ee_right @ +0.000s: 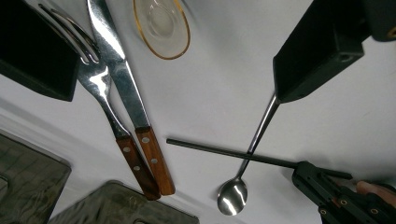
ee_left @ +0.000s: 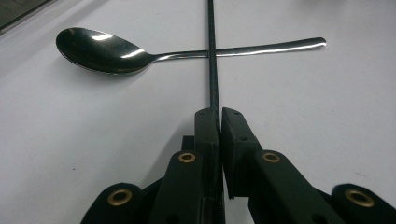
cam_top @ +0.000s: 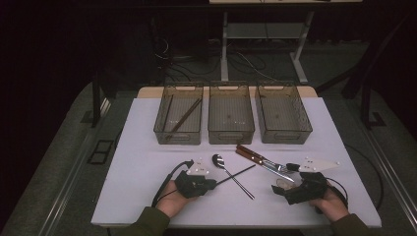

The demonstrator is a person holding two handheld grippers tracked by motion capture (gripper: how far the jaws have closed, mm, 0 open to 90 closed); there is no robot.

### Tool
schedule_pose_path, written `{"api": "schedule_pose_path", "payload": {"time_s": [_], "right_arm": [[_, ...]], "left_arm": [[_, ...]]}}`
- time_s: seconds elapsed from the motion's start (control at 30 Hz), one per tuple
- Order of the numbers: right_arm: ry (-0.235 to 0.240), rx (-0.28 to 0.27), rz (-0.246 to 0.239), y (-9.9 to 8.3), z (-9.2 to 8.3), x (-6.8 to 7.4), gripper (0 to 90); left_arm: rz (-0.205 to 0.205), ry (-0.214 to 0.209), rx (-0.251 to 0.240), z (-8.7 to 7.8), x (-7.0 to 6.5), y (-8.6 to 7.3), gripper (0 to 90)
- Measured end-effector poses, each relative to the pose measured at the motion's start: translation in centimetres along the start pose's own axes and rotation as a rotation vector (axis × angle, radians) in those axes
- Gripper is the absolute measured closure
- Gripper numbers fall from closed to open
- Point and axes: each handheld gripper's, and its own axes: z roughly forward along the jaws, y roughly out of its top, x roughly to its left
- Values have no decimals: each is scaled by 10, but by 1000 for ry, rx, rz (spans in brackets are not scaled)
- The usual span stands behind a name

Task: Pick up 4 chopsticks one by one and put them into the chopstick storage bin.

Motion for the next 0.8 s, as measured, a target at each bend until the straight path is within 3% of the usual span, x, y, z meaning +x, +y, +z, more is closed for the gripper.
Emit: {"api": "schedule_pose_path", "payload": {"time_s": [0.1, 0.47, 0.8], "right_arm": [[1, 0, 0, 0, 0, 0, 6], [2, -1, -1, 0, 0, 0, 6], [3, 0, -1, 0, 0, 0, 6]], "left_arm": [[1, 4, 5, -1, 0, 0, 854], [-19, 10, -54, -15, 3, 3, 853], [-35, 28, -78, -26, 11, 0, 853]]}}
